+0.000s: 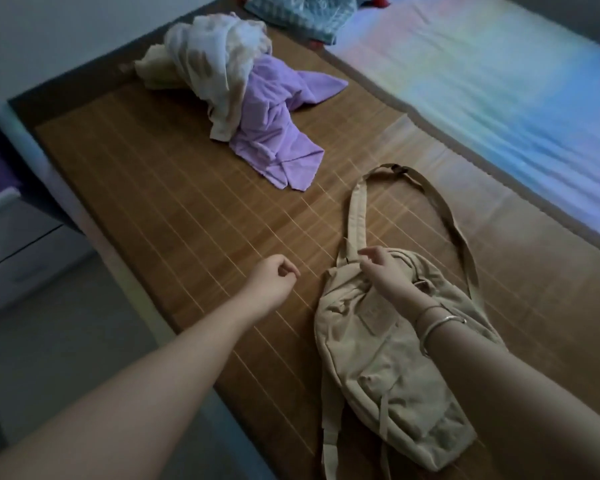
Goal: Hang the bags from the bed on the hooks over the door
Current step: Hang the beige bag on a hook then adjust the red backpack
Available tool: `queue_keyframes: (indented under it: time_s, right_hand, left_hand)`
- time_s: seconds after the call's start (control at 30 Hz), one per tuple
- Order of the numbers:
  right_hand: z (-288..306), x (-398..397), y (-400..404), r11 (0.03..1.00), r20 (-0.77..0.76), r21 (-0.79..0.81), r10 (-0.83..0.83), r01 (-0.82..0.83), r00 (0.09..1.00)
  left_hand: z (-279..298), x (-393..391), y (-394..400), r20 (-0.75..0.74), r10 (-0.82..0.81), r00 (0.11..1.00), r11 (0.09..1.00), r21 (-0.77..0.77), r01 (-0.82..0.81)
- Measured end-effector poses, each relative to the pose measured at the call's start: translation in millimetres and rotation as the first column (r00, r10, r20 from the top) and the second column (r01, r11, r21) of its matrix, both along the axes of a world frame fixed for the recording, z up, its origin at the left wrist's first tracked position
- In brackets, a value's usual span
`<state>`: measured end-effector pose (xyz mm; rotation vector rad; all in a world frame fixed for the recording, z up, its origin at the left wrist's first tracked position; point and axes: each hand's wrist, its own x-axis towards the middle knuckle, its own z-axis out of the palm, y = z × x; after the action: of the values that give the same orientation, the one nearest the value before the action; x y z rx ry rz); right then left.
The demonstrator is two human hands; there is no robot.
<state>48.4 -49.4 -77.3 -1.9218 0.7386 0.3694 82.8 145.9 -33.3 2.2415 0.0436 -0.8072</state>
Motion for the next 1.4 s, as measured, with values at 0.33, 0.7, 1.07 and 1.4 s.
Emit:
queue_keyframes:
  time_s: [0.33,0.7,1.07,1.4]
  right_hand:
    - [-96.6,63.9,-23.4,0.999,-0.075,-0.043,-0.034,0.031,0.997]
    - [-69.5,45.4,-34.0,0.941,-0.116,0.27,-0.178,0.204,0.977]
    - [110.6,-28.0,-34.4,0.883,0.185,0.282,-0.433,0.374,0.882]
    - [287.9,-160.2,7.8,0.551,0.428,0.474,-0.826,0.687,0.367]
  left_hand:
    - [-92.8,27.6,-7.4,-0.13,-0.011,0.991,0.998,0.055,0.018]
    - [-75.7,20.4,-40.6,-0.098,-0.064,0.993,0.997,0.039,0.068]
    - [59.6,-14.0,-68.0,0.059,-0.331,0.942,0.91,-0.243,0.336]
    - [203.3,-85.1,-56.6,0.282,-0.697,0.659,0.559,-0.362,0.746]
